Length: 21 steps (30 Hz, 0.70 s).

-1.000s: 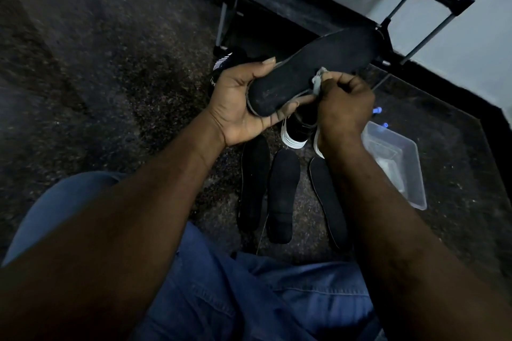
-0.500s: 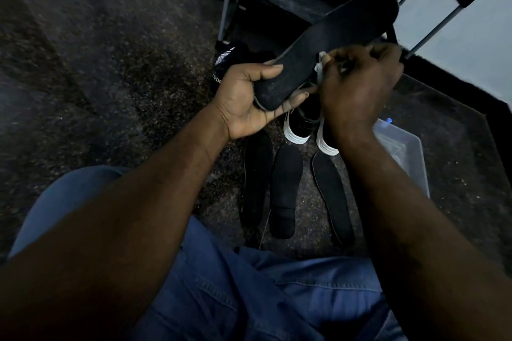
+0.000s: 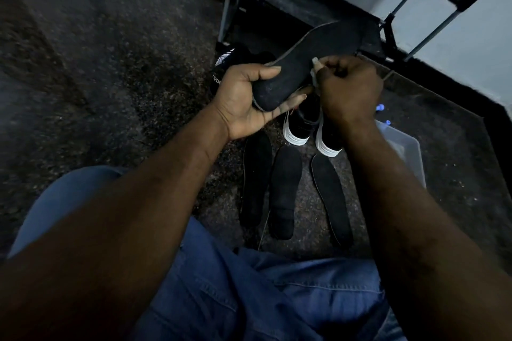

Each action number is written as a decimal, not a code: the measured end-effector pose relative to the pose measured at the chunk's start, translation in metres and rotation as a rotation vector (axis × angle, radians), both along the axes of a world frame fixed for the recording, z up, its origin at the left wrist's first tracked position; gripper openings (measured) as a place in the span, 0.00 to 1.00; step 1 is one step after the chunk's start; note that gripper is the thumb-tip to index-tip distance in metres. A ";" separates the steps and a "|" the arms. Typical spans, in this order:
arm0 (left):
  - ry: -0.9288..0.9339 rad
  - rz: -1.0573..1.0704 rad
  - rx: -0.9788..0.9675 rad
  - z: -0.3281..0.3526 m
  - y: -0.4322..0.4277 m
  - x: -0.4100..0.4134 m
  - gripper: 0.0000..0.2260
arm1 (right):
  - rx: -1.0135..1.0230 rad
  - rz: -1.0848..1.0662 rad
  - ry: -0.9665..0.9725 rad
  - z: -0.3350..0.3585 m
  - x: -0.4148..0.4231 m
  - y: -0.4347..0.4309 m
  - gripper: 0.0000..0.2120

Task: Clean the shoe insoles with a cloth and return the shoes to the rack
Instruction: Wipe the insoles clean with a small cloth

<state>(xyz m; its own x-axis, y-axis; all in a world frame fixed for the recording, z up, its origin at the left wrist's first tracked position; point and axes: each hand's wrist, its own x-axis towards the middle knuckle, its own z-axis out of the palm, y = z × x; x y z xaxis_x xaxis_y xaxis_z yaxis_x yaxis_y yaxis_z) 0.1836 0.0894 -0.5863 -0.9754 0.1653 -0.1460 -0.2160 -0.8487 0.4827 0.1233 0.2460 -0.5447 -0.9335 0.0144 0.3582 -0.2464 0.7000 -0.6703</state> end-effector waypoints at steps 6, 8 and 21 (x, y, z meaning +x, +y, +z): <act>-0.030 -0.017 -0.085 -0.006 0.001 -0.002 0.25 | 0.042 0.095 0.007 -0.004 0.002 -0.002 0.10; -0.038 -0.005 -0.069 -0.006 0.002 -0.002 0.26 | 0.050 0.109 0.014 -0.005 0.005 -0.006 0.09; -0.070 0.015 0.012 -0.011 0.001 -0.004 0.25 | 0.164 0.334 0.177 -0.035 0.083 -0.042 0.09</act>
